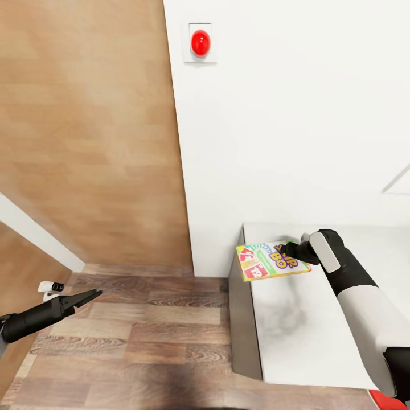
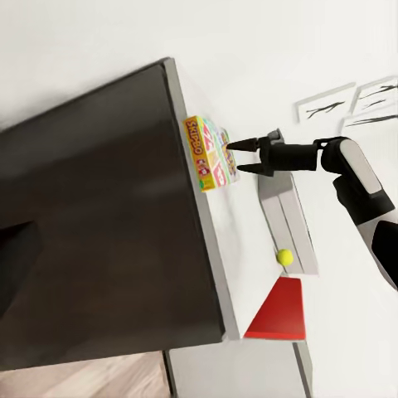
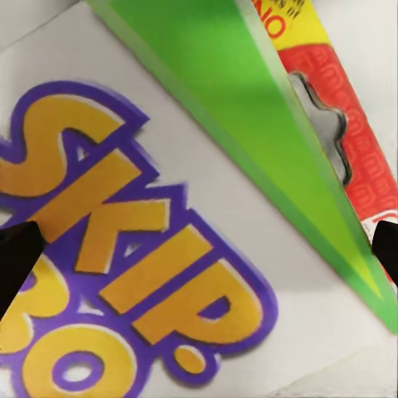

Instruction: Put all the toys in the child's room - the three board games (two on the bed and one on the table), the two jigsaw puzzles on the table, and the tennis ball on the table - inside the toy box on the table in the child's room.

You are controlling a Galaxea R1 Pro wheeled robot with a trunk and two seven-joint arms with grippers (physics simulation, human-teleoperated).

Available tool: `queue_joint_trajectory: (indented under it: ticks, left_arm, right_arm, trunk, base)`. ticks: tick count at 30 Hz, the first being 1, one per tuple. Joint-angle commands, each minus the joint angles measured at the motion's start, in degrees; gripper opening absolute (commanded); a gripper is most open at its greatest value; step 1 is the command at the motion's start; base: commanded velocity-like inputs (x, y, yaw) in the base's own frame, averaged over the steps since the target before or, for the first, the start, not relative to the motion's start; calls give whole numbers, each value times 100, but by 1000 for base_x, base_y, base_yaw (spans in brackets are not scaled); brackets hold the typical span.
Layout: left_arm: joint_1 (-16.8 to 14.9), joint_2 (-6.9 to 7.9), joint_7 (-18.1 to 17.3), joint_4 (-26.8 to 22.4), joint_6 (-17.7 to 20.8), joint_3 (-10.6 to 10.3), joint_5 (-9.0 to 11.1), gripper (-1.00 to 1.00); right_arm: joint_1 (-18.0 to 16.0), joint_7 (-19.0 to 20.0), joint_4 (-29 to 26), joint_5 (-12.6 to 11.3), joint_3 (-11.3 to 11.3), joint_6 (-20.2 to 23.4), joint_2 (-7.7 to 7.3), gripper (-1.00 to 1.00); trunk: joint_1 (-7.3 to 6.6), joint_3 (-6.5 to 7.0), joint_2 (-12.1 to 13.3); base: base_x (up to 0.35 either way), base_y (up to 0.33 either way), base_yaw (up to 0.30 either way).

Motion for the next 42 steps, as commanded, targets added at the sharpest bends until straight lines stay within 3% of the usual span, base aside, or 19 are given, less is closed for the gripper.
queue_joint_trajectory:
  ticks: [1, 26, 42]
  left_arm:
    - [-5, 1, -22, 2, 61, -2, -3, 100]
    - [-5, -6, -22, 2, 55, -9, 1, 100]
    - [-5, 0, -22, 2, 52, -2, 1, 100]
  right_arm:
    - [0, -51, 192, -245, 24, -27, -4, 100]
    - [0, -51, 193, -241, 24, -28, -4, 100]
    - [34, -43, -16, -258, -39, -31, -105, 100]
  trunk:
    - [4, -10, -8]
    - [4, -9, -8]
    - [4, 108, -8]
  base:
    - [-75, 160, 0]
    - [-67, 63, 0]
    - [-1, 1, -122]
